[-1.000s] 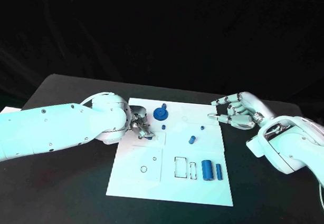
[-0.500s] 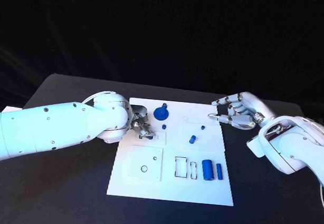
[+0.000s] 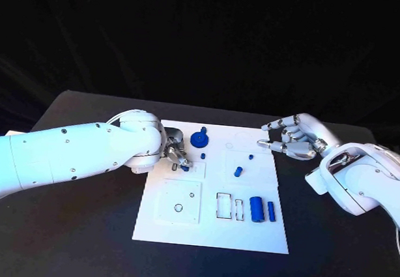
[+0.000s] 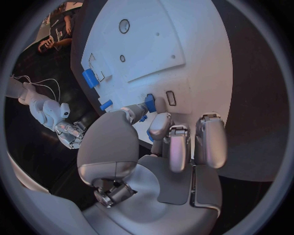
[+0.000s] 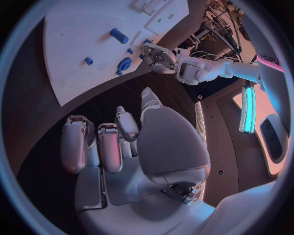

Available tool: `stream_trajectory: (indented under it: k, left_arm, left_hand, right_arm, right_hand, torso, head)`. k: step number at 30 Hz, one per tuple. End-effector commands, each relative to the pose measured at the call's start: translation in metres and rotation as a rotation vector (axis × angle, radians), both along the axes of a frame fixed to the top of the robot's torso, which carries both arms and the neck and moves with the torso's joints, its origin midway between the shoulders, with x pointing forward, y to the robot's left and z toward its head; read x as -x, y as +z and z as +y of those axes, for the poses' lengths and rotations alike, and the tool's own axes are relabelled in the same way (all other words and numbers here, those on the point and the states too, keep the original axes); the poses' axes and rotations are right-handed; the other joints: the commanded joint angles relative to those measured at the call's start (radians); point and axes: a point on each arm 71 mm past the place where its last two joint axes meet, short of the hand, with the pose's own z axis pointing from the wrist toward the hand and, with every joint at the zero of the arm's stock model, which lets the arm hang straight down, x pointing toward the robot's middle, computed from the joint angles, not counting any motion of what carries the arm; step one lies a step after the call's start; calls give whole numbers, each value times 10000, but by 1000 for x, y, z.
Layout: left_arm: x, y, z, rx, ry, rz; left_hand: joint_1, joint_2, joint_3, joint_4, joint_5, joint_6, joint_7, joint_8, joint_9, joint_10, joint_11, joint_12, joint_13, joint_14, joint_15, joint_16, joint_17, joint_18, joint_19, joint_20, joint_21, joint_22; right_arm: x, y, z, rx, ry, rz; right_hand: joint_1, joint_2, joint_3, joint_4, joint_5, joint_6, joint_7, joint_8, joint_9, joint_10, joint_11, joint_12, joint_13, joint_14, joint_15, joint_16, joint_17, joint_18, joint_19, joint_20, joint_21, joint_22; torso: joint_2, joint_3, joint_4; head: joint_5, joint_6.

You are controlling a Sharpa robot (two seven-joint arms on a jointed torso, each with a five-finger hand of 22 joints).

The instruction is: Assemble the parts on the task board

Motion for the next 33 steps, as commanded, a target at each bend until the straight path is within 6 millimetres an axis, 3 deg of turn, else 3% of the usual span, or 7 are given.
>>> stream_trajectory:
  k: [1, 19, 33]
  left_arm:
    - [6, -11, -4, -305, -351, 756]
    - [6, -11, -6, -452, -499, 628]
    - [4, -9, -6, -346, -366, 377]
  left_hand:
    - [-132, -16, -79, -8, 38, 136, -79, -33, 14, 46, -6, 73, 20, 1054, -68, 30, 2635, -86, 476, -72, 54, 779]
    - [-331, -205, -511, -62, 49, 381, -169, -10, 33, 176, -75, 139, 86, 1054, -108, 30, 2635, -101, 503, -103, 97, 852]
    - [-642, -204, -1177, 245, 59, 559, -197, -65, 17, 277, -99, 171, 131, 1054, -128, 30, 2635, -120, 534, -125, 154, 947]
  right_arm:
    - [1, -1, 2, 101, 139, 88]
    - [1, -2, 2, 123, 167, 121]
    - [0, -2, 2, 121, 186, 129]
  right_hand:
    - [26, 89, -51, -10, 48, 62, -2, 21, 10, -81, -28, -80, -25, 655, -29, -88, 1043, 37, -76, 24, -49, -17]
    - [33, 105, -62, -19, 87, 61, -3, 17, 11, -112, -29, -130, -66, 643, -31, -120, 996, 47, -98, 22, -76, -66]
    - [31, 114, -72, -20, 106, 61, -3, 15, 11, -145, -30, -186, -110, 632, -32, -147, 957, 56, -120, 21, -101, -112]
  torso:
    - [4, -10, 1]
    - [-2, -24, 24]
    - [-2, -24, 18]
  head:
    - [-6, -18]
    - [-42, -93]
    - [-42, -112]
